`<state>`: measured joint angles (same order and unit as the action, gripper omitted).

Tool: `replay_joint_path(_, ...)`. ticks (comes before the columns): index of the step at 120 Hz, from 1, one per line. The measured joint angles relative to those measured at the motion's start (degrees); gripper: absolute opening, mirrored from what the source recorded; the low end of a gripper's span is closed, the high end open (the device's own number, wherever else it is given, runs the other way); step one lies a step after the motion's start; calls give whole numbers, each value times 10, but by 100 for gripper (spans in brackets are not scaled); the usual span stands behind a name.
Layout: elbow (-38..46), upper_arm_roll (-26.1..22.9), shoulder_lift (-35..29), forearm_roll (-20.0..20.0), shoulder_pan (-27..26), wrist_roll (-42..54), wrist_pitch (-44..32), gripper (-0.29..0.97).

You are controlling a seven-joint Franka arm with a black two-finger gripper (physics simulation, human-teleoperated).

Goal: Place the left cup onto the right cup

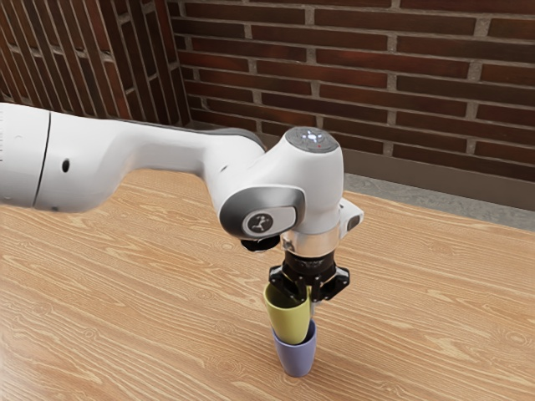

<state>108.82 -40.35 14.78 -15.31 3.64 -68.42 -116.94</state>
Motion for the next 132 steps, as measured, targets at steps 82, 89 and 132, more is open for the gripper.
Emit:
replay_joint_path(82, -4, 2, -13, 1, 0, 0, -8, 57)
replay_joint_path(89, -9, -1, -22, 1, 0, 0, -2, 60)
replay_joint_path(132, -73, 171, -135, 34, -30, 63, 116, 66)
